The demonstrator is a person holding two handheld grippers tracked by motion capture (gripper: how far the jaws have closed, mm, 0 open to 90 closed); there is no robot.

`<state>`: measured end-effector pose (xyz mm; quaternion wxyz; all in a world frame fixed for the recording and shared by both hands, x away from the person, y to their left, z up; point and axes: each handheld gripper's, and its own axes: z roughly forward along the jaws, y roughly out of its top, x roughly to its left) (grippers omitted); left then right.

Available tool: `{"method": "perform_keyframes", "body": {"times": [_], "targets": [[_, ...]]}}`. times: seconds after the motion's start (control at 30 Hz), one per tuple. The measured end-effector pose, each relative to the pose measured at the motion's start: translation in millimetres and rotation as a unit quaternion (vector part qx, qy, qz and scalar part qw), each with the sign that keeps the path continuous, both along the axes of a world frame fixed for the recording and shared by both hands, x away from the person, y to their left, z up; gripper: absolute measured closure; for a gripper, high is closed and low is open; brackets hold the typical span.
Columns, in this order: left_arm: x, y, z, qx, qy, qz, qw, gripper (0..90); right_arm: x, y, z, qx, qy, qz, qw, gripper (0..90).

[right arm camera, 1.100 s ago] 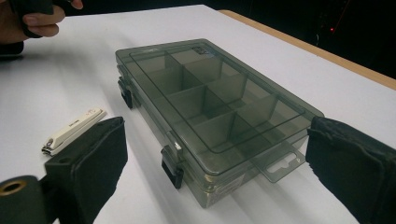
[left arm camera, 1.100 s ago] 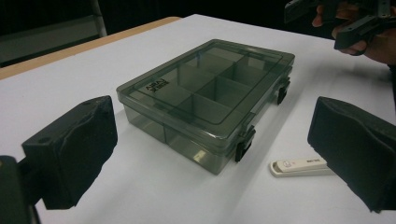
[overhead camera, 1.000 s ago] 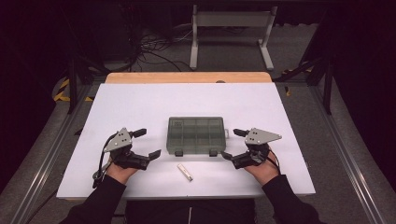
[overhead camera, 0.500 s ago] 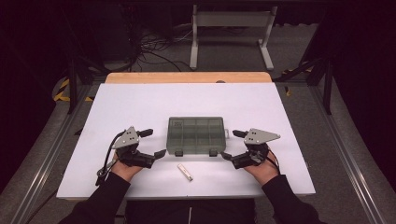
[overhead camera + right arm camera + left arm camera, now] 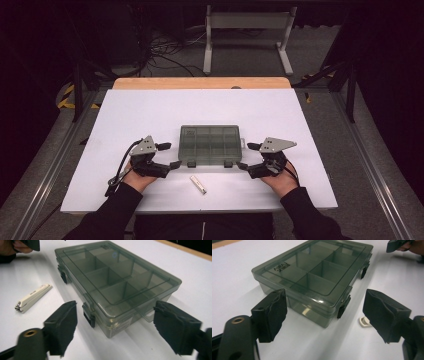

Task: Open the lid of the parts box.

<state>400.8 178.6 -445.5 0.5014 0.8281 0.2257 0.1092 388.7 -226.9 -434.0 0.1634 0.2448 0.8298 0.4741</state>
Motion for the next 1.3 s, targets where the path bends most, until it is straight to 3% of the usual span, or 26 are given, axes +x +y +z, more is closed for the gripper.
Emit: {"method": "perform_keyframes", "body": {"times": [0.33,0.47,0.57,0.97,1.3], "targets": [[4.4,-1.8,-5.6,0.032,0.018,-0.001,0.9993,32.7,4.0,0.2,-4.6,-0.016,0.020,0.002,0.9997,34.5],[6.9,-1.3,-7.0,0.037,0.020,-0.007,0.9991,39.0,4.7,-0.3,-5.9,-0.022,0.024,0.004,0.9995,38.8],[6.5,-2.2,-9.3,0.038,0.036,-0.011,0.9986,42.7,5.1,-0.4,-6.9,-0.029,0.025,0.007,0.9993,43.4],[6.5,-6.8,-13.4,0.066,0.036,-0.018,0.9970,54.7,5.1,2.3,-9.7,-0.049,0.036,0.012,0.9981,54.1],[4.7,-6.7,-12.3,0.071,0.031,-0.024,0.9967,63.5,5.3,2.3,-10.0,-0.050,0.039,0.012,0.9979,58.4]]}}
